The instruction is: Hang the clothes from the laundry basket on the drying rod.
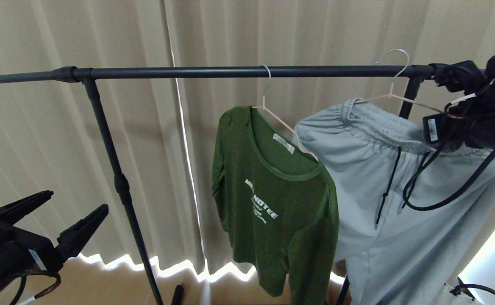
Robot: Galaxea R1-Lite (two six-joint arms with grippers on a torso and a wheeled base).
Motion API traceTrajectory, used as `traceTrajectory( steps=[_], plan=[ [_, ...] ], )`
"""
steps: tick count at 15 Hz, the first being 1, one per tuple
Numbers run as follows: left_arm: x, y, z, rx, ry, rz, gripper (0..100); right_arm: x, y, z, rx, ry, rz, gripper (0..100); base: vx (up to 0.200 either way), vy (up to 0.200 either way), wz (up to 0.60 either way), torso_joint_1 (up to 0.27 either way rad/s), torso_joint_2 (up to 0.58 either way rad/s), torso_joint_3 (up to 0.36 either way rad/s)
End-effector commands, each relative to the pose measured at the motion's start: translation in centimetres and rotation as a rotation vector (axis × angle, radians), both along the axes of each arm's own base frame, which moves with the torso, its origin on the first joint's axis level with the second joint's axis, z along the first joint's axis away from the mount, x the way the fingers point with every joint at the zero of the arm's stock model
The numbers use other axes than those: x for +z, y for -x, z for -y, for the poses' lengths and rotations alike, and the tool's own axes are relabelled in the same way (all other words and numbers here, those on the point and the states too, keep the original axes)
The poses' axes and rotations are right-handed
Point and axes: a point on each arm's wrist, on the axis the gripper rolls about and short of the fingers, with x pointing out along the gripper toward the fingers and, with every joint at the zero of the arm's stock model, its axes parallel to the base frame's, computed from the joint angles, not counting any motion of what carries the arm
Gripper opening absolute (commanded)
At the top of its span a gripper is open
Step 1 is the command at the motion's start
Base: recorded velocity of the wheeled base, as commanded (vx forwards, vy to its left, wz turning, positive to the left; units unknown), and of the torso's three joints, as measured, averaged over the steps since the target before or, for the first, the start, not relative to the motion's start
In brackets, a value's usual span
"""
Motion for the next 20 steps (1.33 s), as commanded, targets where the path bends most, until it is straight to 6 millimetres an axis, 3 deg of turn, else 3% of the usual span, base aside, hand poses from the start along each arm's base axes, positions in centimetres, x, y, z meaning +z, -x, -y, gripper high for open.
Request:
traceTrajectory(
  steps=[1, 5, 9, 10, 15, 20],
  plan=[
    [-0.1, -0.1, 0.0, -0.002, -0.001, -0.008, 100, -2.1, -0.9, -0.7, 0.017, 0.006, -0.065, 0, 0.0, 0.0, 0.0, 0.0, 0.0, 0.0],
    [-0.3, 0.0, 0.0, -0.002, -0.002, -0.012, 100, -2.9, -0.3, -1.8, 0.054, 0.004, -0.084, 0, 0.0, 0.0, 0.0, 0.0, 0.0, 0.0],
    [-0.2, 0.0, 0.0, -0.002, -0.002, -0.011, 100, -2.0, 1.1, -2.9, 0.093, -0.003, -0.061, 0, 0.0, 0.0, 0.0, 0.0, 0.0, 0.0],
    [-0.2, 0.0, 0.0, -0.002, -0.002, -0.011, 100, -2.1, 1.3, -2.9, 0.098, -0.004, -0.062, 100, 0.0, 0.0, 0.0, 0.0, 0.0, 0.0],
    [-0.2, -0.1, 0.0, 0.0, -0.002, -0.012, 100, -1.8, 3.3, -4.0, 0.138, -0.088, -0.035, 100, 0.0, 0.0, 0.0, 0.0, 0.0, 0.0],
    [-0.4, -0.3, 0.0, 0.003, -0.004, -0.026, 100, -1.3, 5.2, -4.4, 0.323, -0.16, 0.033, 100, 0.0, 0.0, 0.0, 0.0, 0.0, 0.0]
  ],
)
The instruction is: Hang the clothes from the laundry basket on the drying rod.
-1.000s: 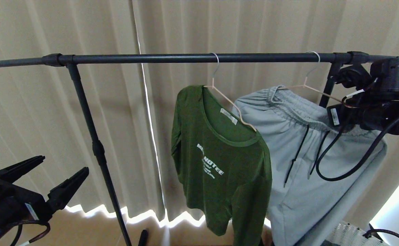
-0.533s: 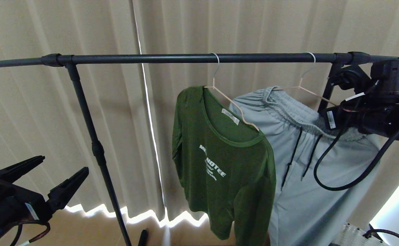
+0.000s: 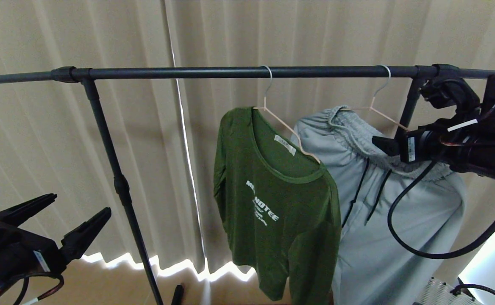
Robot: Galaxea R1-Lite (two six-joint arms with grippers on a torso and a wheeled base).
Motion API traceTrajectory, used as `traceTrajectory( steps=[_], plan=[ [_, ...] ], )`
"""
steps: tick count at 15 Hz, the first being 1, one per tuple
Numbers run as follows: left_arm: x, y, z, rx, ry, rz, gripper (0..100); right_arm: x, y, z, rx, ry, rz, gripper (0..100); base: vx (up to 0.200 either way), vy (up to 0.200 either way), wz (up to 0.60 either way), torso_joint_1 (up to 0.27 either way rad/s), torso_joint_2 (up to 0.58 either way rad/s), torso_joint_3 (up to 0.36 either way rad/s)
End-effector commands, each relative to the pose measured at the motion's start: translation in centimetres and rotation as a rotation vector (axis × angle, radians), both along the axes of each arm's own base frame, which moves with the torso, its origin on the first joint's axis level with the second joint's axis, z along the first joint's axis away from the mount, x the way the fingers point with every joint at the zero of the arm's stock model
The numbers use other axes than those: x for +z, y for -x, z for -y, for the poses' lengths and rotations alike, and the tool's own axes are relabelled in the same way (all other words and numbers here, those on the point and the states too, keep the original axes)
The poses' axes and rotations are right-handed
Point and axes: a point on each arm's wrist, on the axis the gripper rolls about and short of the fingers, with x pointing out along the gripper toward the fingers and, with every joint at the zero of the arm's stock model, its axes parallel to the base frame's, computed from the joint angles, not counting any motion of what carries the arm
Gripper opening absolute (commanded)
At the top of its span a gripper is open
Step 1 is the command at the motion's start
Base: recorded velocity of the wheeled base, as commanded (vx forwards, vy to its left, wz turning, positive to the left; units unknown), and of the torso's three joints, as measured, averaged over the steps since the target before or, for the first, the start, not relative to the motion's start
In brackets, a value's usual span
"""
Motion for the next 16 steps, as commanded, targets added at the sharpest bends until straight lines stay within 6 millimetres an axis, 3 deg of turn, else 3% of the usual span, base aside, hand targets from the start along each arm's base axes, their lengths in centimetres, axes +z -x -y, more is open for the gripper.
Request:
traceTrajectory(
  steps=[1, 5, 7, 10, 13, 14, 16],
  plan=[
    [0.0, -0.1, 0.0, 0.002, 0.001, 0.0, 100, 0.6, 1.5, 0.3, 0.008, -0.015, 0.081, 100, 0.0, 0.0, 0.0, 0.0, 0.0, 0.0],
    [0.5, 0.8, -0.1, 0.006, 0.017, 0.043, 100, 1.3, 6.5, 1.3, 0.011, -0.039, 0.184, 100, 0.0, 0.0, 0.0, 0.0, 0.0, 0.0],
    [0.7, 2.5, -0.7, 0.045, 0.016, 0.099, 100, 1.2, 11.0, 2.2, 0.042, -0.056, 0.232, 100, 0.0, 0.0, 0.0, 0.0, 0.0, 0.0],
    [-1.5, 5.3, -1.9, 0.157, 0.008, 0.072, 100, -1.2, 16.0, 3.2, 0.111, -0.065, 0.242, 100, 0.0, 0.0, 0.0, 0.0, 0.0, 0.0],
    [-2.6, 7.6, -2.3, 0.222, 0.003, 0.037, 100, -3.3, 18.4, 3.7, 0.112, -0.079, 0.229, 100, 0.0, 0.0, 0.0, 0.0, 0.0, 0.0],
    [-3.8, 9.4, -2.2, 0.213, 0.007, -0.015, 100, -5.5, 19.4, 3.9, 0.099, -0.11, 0.177, 100, 0.0, 0.0, 0.0, 0.0, 0.0, 0.0],
    [-5.6, 11.5, -2.1, 0.214, 0.01, -0.071, 100, -8.0, 20.8, 4.3, 0.072, -0.174, 0.132, 100, 0.0, 0.0, 0.0, 0.0, 0.0, 0.0]
  ],
)
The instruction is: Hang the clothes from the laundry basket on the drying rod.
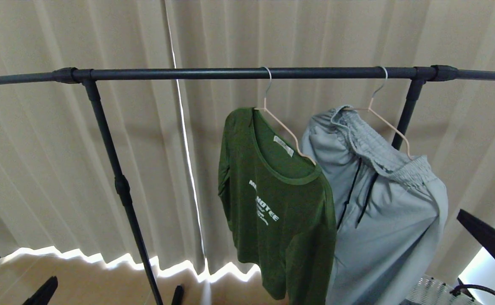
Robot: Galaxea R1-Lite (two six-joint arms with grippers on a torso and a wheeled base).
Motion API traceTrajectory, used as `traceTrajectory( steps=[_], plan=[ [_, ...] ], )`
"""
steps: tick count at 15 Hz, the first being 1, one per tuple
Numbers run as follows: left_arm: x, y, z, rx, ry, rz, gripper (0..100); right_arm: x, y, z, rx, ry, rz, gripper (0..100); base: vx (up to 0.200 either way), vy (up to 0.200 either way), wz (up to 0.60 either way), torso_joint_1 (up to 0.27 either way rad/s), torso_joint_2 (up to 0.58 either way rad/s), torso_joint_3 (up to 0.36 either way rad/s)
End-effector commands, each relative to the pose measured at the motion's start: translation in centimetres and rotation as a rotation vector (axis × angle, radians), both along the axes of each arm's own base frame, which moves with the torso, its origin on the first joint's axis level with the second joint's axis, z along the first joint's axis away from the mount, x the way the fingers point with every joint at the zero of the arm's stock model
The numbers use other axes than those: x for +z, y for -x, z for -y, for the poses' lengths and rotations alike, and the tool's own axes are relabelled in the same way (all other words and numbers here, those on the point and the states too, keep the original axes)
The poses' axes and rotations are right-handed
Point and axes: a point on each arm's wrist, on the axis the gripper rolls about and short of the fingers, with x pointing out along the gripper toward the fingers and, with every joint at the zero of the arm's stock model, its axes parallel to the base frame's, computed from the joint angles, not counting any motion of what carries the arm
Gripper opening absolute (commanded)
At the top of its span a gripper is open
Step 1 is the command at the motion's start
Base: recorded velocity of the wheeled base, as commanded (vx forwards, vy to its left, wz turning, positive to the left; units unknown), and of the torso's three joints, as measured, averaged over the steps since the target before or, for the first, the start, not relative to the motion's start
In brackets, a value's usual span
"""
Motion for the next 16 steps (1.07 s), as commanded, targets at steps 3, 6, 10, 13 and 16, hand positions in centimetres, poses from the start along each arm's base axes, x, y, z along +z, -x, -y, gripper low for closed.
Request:
traceTrajectory(
  steps=[3, 6, 10, 13, 16],
  plan=[
    [-3.7, 4.7, 0.2, 0.003, 0.034, 0.014, 100, -4.4, 3.6, 0.8, -0.025, -0.068, -0.038, 100, 0.0, 0.0, 0.0, 0.0, 0.0, 0.0],
    [-4.1, 5.2, 0.2, 0.013, 0.081, 0.033, 100, -5.4, 5.3, 1.3, -0.059, -0.064, -0.044, 100, 0.0, 0.0, 0.0, 0.0, 0.0, 0.0],
    [-4.1, 5.4, 0.2, 0.016, 0.097, 0.05, 100, -6.4, 7.1, 1.6, -0.064, -0.068, -0.05, 100, 0.0, 0.0, 0.0, 0.0, 0.0, 0.0],
    [-4.3, 6.0, 0.2, 0.002, 0.092, 0.125, 100, -7.2, 8.2, 1.9, -0.153, -0.065, -0.048, 100, 0.0, 0.0, 0.0, 0.0, 0.0, 0.0],
    [-4.5, 6.7, 0.2, -0.007, 0.09, 0.193, 100, -9.0, 9.4, 2.0, -0.205, -0.064, -0.061, 100, 0.0, 0.0, 0.0, 0.0, 0.0, 0.0]
  ],
)
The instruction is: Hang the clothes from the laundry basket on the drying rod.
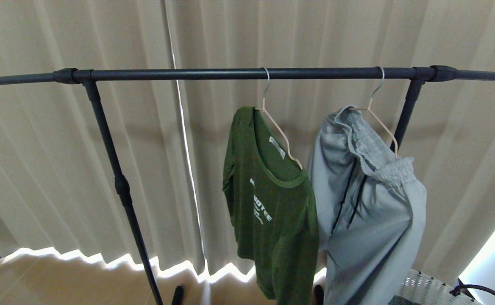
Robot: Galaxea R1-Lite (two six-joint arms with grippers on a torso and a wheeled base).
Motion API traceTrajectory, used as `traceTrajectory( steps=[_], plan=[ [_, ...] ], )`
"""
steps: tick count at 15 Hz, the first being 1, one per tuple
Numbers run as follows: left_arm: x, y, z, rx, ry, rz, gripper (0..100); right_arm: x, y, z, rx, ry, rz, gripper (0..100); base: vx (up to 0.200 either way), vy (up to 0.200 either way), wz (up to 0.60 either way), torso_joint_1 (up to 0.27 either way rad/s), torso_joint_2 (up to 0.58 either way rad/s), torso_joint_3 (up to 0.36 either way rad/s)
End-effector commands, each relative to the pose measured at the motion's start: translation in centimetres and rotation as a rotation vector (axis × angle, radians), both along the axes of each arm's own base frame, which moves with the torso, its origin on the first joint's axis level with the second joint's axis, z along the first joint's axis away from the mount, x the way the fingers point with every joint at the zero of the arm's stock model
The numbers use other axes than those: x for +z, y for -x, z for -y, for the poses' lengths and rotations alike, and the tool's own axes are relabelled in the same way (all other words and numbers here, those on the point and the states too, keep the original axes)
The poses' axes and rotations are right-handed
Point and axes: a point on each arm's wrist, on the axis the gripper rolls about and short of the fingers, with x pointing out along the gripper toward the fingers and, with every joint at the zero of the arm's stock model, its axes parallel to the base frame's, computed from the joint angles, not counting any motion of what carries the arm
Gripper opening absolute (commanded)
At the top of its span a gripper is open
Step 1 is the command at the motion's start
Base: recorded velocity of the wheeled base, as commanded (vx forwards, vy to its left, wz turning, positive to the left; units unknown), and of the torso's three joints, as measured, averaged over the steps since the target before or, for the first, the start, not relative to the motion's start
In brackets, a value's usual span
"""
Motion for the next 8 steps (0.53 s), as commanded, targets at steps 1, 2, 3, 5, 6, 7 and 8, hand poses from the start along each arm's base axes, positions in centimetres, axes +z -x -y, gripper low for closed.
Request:
traceTrajectory(
  steps=[1, 2, 3, 5, 6, 7, 8],
  plan=[
    [-0.1, 0.4, 0.0, -0.004, 0.003, 0.055, 100, -1.3, 1.0, 0.0, -0.047, -0.003, 0.05, 100, 0.0, 0.0, 0.0, 0.0, 0.0, 0.0],
    [-0.1, 0.4, 0.0, -0.001, 0.004, 0.055, 100, -1.4, 1.3, 0.0, -0.085, -0.001, 0.079, 100, 0.0, 0.0, 0.0, 0.0, 0.0, 0.0],
    [-0.1, 0.4, 0.0, 0.002, 0.006, 0.055, 100, -1.4, 1.4, 0.0, -0.124, 0.005, 0.093, 100, 0.0, 0.0, 0.0, 0.0, 0.0, 0.0],
    [-0.1, 0.4, 0.0, -0.013, 0.005, 0.055, 100, -1.4, 1.8, 0.0, -0.169, 0.012, 0.117, 100, 0.0, 0.0, 0.0, 0.0, 0.0, 0.0],
    [-0.1, 0.4, 0.0, -0.013, 0.006, 0.055, 100, -1.4, 2.0, 0.0, -0.18, 0.02, 0.135, 100, 0.0, 0.0, 0.0, 0.0, 0.0, 0.0],
    [-0.1, 0.4, 0.0, -0.011, 0.009, 0.055, 100, -1.4, 2.1, 0.1, -0.2, 0.022, 0.15, 100, 0.0, 0.0, 0.0, 0.0, 0.0, 0.0],
    [-0.1, 0.4, 0.0, -0.008, 0.008, 0.057, 100, -1.4, 2.1, 0.1, -0.227, 0.023, 0.152, 100, 0.0, 0.0, 0.0, 0.0, 0.0, 0.0]
  ],
)
